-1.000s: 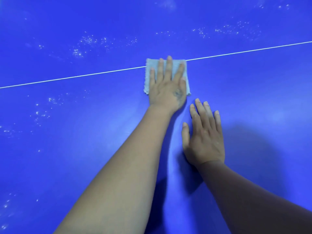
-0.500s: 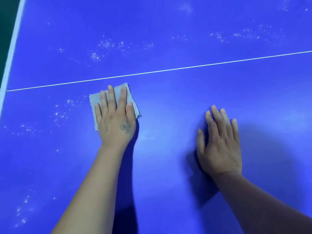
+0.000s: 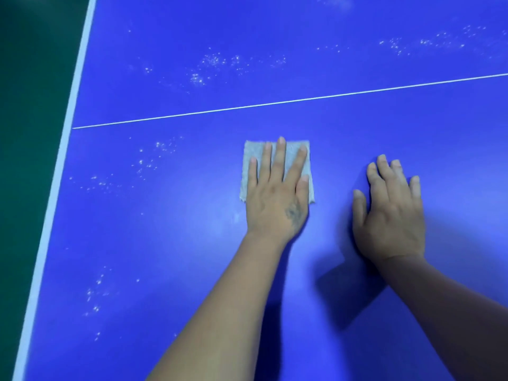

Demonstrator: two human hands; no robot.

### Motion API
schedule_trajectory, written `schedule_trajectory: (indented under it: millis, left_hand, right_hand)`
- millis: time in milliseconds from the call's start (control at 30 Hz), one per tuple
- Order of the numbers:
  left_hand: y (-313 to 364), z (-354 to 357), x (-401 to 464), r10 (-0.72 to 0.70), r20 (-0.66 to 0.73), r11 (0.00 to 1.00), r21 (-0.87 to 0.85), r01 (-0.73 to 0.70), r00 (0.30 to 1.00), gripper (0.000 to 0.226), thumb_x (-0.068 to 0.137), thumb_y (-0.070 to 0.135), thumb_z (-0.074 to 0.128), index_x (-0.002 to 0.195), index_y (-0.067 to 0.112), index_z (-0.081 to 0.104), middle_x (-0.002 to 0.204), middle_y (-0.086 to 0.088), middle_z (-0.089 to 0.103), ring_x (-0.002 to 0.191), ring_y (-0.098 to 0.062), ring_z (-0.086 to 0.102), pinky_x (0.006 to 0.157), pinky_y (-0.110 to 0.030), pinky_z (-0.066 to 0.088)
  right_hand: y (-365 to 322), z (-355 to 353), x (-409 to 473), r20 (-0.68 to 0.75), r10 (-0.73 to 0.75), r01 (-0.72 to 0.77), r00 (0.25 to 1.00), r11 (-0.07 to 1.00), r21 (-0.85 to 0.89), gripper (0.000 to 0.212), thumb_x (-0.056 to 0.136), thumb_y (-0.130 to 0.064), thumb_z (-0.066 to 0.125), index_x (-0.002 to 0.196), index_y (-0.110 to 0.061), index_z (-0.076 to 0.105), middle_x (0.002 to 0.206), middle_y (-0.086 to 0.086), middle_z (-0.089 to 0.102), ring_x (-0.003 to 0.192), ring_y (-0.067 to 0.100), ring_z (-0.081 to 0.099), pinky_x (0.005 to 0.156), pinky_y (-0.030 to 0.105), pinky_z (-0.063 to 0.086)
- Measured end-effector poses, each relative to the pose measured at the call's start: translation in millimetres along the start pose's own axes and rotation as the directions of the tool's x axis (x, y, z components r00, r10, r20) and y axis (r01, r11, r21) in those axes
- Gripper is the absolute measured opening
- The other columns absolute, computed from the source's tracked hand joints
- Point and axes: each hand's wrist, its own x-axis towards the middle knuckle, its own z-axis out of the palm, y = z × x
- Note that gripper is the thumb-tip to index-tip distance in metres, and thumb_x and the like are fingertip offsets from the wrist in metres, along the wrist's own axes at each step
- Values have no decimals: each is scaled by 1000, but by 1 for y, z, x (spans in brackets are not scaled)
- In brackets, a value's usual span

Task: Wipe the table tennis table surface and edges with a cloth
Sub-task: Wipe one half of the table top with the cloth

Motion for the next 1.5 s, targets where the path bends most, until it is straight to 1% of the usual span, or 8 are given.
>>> schedule_trajectory:
  millis: [100,200,433,667,900,1133,1333,1500]
  left_hand:
    - [-15,-11,-62,-60,36,998,11,59,998,56,115,42,27,171,33,24,180,-3,12,167,-25,3,134,-53,9]
    - [-40,-20,-97,-171,64,985,25,170,983,58,115,43,23,172,34,18,181,-2,6,167,-23,-2,134,-53,7]
    - [-101,-26,-24,-451,20,892,-30,452,892,62,111,47,12,172,36,7,181,-3,-1,167,-25,-7,134,-50,-6]
    - [-77,-15,63,-314,33,949,9,314,949,59,115,44,15,172,37,6,181,-3,-4,166,-28,-10,133,-52,-7]
    - [-28,1,-14,-10,-44,1000,-15,9,999,56,114,42,28,169,32,30,179,-5,18,167,-28,10,134,-53,8]
    - [-79,-24,-87,-156,26,988,16,156,987,58,114,44,25,171,35,23,180,-2,12,167,-25,4,135,-51,6]
    - [-125,-30,6,-368,15,930,-10,368,930,63,110,49,11,172,37,12,181,-3,3,167,-27,-2,134,-52,-1]
    - [-113,-29,88,-353,85,934,-31,357,932,59,114,45,17,171,40,6,181,-3,-6,166,-27,-12,133,-53,-8]
  right_hand:
    - [-14,-6,1,-3,32,-32,999,999,31,60,102,-29,36,153,1,45,170,18,31,158,37,26,128,59,17]
    - [-54,-6,-9,15,-68,66,998,991,120,65,99,-30,45,158,-2,40,173,16,24,161,35,22,130,55,16]
    - [-91,19,-30,69,-66,63,995,997,51,71,107,-45,38,164,-3,31,176,11,19,164,28,13,132,52,13]
    - [-89,25,-30,21,-81,80,997,996,36,68,107,-40,40,163,-2,32,175,13,20,163,30,16,131,54,14]
    - [-89,26,-27,95,-82,88,992,994,-60,61,108,-29,24,164,-5,31,176,11,18,163,32,15,131,54,13]
    - [-90,23,-26,84,-75,78,994,996,-37,62,106,-30,28,163,-4,33,174,12,23,161,34,19,130,55,15]
    - [-91,24,-27,67,-74,77,995,996,-34,62,106,-30,28,161,-3,35,173,14,25,161,35,21,130,55,17]
    - [-91,24,-27,55,-72,73,996,997,-25,62,106,-30,27,161,-4,36,173,13,26,160,35,22,129,55,18]
